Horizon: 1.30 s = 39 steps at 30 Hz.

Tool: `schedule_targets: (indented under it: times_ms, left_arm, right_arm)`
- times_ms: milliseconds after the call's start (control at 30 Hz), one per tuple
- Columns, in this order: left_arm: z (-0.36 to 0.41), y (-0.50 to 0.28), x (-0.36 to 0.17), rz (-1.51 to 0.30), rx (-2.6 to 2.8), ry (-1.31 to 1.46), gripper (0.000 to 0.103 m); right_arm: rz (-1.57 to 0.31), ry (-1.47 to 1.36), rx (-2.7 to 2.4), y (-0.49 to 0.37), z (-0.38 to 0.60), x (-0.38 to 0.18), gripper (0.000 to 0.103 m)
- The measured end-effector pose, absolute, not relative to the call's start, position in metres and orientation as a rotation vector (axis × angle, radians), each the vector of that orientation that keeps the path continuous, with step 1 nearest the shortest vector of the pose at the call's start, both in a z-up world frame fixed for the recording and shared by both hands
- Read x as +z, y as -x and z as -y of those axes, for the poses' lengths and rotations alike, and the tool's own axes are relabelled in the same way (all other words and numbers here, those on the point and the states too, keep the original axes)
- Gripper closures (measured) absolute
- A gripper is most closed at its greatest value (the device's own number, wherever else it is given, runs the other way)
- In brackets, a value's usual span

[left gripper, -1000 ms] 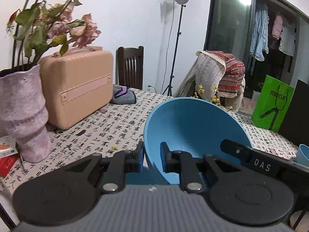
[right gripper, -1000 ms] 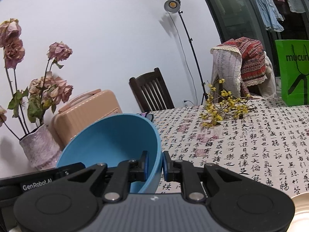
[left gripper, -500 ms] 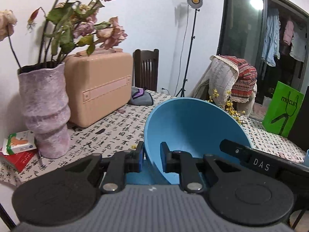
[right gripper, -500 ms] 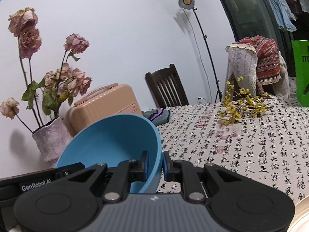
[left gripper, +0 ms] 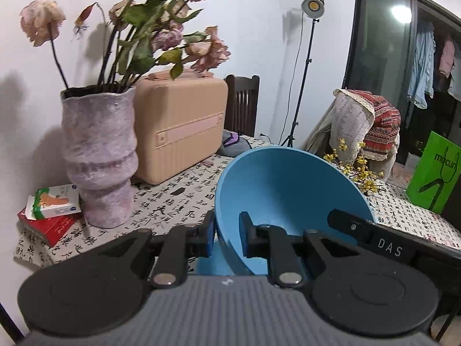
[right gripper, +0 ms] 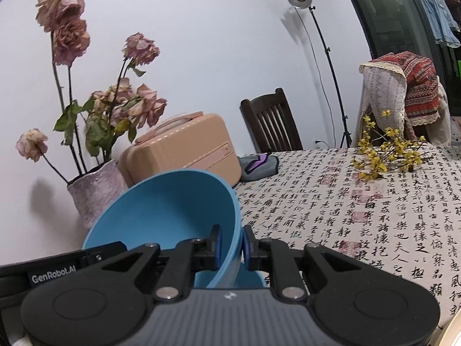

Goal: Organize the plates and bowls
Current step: 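Bring the held blue bowl over the blue bowl beside the vase with both grippers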

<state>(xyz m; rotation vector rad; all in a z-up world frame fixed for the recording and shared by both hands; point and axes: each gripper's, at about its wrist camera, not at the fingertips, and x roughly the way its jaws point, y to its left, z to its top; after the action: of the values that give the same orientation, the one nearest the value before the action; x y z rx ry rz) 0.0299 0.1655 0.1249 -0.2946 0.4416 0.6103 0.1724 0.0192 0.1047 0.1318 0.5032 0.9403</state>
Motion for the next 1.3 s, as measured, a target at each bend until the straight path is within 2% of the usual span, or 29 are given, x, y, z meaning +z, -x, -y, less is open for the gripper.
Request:
schedule_targets:
  times_ms: [1300]
  left_arm:
    - [-0.191,-0.043,0.072,-0.558,0.591,0.327,0.085]
  right_arm:
    - [-0.592,-0.059,0.892,-0.179,-0.049,0.058,0.089]
